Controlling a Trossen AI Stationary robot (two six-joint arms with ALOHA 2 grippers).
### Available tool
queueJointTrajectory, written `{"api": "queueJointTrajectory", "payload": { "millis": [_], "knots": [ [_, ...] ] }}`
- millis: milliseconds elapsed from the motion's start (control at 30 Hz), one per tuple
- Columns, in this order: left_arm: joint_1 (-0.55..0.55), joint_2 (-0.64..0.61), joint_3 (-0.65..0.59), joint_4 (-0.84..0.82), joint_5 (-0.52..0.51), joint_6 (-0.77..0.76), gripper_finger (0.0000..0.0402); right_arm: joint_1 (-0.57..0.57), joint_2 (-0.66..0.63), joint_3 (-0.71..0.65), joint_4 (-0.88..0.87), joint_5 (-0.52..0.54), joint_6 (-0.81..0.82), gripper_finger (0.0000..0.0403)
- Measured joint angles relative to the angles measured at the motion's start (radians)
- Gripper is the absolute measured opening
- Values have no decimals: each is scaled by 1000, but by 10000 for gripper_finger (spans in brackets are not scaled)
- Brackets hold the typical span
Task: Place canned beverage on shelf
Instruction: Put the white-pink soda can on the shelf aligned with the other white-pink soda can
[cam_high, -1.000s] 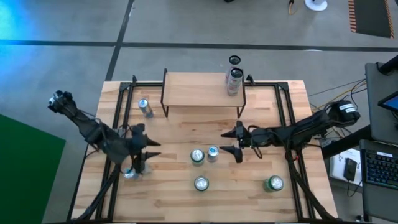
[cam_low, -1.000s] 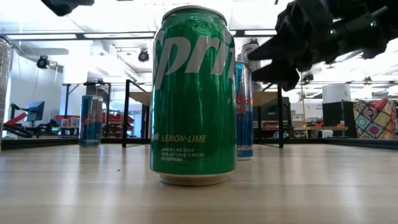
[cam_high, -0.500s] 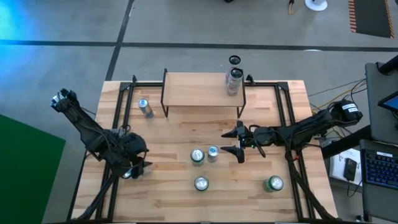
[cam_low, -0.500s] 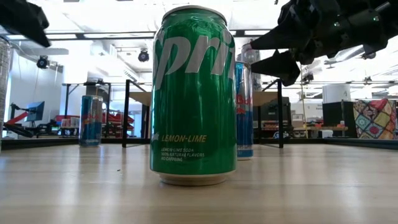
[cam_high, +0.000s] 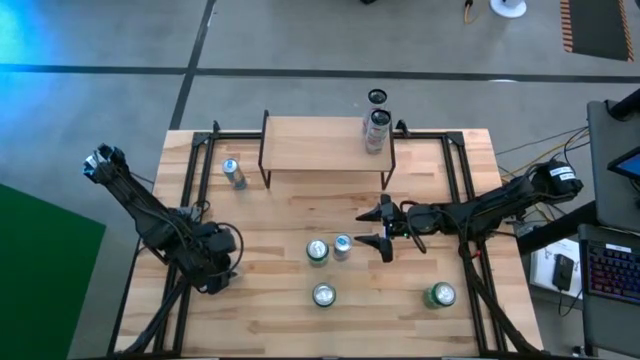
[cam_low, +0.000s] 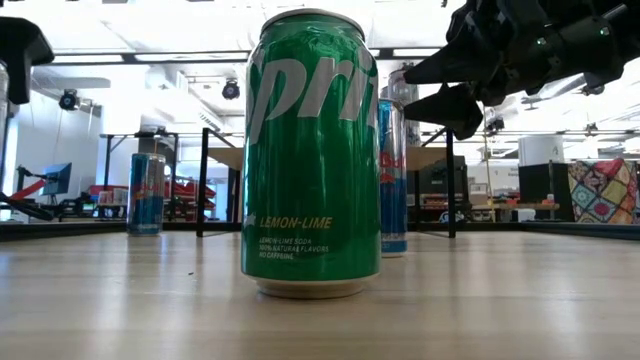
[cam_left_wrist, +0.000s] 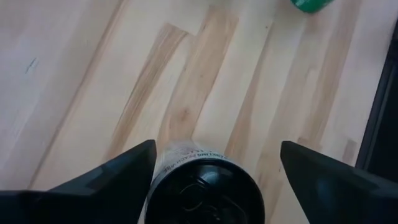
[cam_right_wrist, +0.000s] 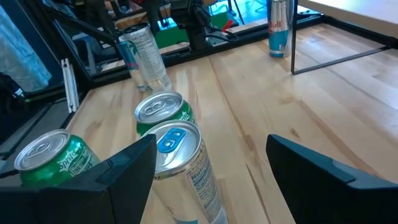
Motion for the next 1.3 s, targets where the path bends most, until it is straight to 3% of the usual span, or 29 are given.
{"api": "queueJointTrajectory", "payload": {
  "millis": [400, 567, 800, 1033, 1300],
  "knots": [
    [-1, -5, 0, -108, 132, 31, 310, 0, 0, 0, -2, 0, 7, 290],
    [-1, -5, 0, -108, 113, 31, 296, 0, 0, 0, -7, 1, 7, 290],
    [0, -4, 0, -107, 93, 25, 245, 0, 0, -1, -22, 2, 16, 290],
    [7, -3, 0, -107, 44, 44, 244, 0, 0, -2, -39, 9, 27, 290],
    [72, 4, 76, -108, -48, 175, 247, 0, 5, -2, -43, 9, -64, 290]
  ]
}}
